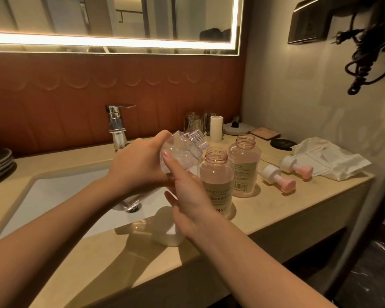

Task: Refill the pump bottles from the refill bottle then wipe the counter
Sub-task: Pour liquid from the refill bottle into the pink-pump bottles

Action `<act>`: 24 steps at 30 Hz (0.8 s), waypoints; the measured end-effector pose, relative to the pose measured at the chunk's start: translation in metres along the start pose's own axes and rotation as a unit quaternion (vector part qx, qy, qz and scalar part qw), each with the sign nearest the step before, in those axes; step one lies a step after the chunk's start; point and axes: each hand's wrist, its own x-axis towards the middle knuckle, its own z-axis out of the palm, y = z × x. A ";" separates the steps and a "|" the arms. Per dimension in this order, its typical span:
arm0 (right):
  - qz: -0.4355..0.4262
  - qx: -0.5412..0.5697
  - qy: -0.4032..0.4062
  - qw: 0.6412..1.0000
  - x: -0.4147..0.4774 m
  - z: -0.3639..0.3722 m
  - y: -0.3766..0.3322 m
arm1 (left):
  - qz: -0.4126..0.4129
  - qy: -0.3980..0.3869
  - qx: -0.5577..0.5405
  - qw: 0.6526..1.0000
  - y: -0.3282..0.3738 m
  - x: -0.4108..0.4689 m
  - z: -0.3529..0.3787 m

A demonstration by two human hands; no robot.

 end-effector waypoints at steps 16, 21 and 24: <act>0.042 0.019 0.044 0.998 0.006 0.002 0.002 | -0.003 -0.051 0.091 0.995 0.008 0.008 -0.010; 0.045 0.020 0.048 0.998 0.004 0.002 0.001 | 0.001 -0.075 0.111 0.991 0.010 0.012 -0.013; 0.043 0.019 0.045 0.998 0.003 0.003 0.001 | 0.005 -0.086 0.109 0.990 0.009 0.015 -0.014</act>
